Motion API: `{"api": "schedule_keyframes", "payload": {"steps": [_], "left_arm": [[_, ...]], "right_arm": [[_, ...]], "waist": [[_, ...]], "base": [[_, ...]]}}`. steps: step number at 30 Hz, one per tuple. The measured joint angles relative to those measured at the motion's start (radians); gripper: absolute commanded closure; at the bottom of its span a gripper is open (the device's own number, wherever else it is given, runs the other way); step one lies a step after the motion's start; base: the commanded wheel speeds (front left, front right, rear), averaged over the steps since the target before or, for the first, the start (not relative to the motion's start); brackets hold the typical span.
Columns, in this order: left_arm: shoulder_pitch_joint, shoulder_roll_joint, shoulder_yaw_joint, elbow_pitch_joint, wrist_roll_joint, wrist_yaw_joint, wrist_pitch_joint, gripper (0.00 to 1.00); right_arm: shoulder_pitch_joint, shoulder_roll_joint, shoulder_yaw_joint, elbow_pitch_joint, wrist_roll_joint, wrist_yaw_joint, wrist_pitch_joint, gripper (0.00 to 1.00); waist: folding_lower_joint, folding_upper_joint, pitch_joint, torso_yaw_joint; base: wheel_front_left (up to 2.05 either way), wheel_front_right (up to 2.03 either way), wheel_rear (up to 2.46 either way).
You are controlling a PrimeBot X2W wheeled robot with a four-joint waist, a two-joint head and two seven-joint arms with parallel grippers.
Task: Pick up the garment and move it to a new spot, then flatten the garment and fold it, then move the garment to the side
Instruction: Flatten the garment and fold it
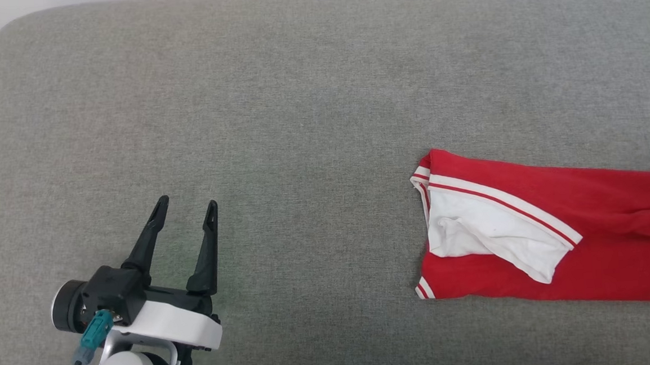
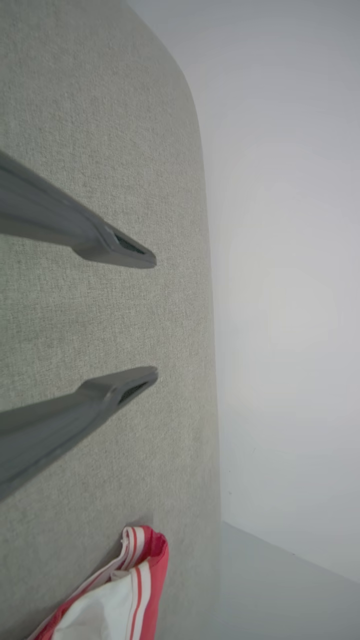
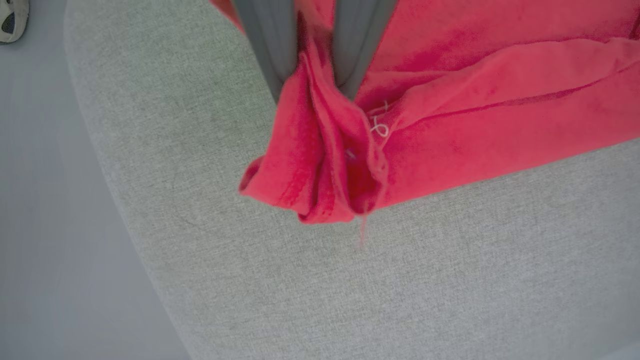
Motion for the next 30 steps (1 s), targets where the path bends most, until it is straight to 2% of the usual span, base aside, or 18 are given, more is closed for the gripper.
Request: {"api": "schedule_keyframes", "payload": {"steps": [8,14,21,25,30], "left_arm": [[-0.003,-0.006,0.011,0.024,0.016,0.0,0.0,0.0],[0.012,-0.02,0.009,0.035,0.016,0.0,0.0,0.0],[0.014,-0.035,-0.011,0.051,0.016,0.0,0.0,0.0],[0.011,-0.038,-0.019,0.059,0.01,0.0,0.0,0.0],[-0.006,-0.048,-0.027,0.066,-0.002,0.0,0.0,0.0]], "right_arm": [[0.003,0.023,0.066,-0.132,-0.011,-0.001,0.013,1.0],[0.007,0.074,0.177,-0.347,0.027,-0.001,0.067,1.0],[-0.003,0.112,0.353,-0.569,0.01,-0.001,0.141,1.0],[-0.048,0.147,0.442,-0.633,-0.008,-0.001,0.181,1.0],[-0.121,0.176,0.535,-0.631,-0.048,-0.001,0.199,1.0]], "waist": [[0.0,0.0,-0.014,-0.007],[0.0,0.0,-0.028,0.002],[0.0,0.0,-0.041,0.036],[0.0,0.0,-0.039,0.057],[0.0,0.0,-0.024,0.081]], "base": [[0.0,0.0,0.0],[0.0,0.0,0.0],[0.0,0.0,0.0],[0.0,0.0,0.0],[0.0,0.0,0.0]]}}
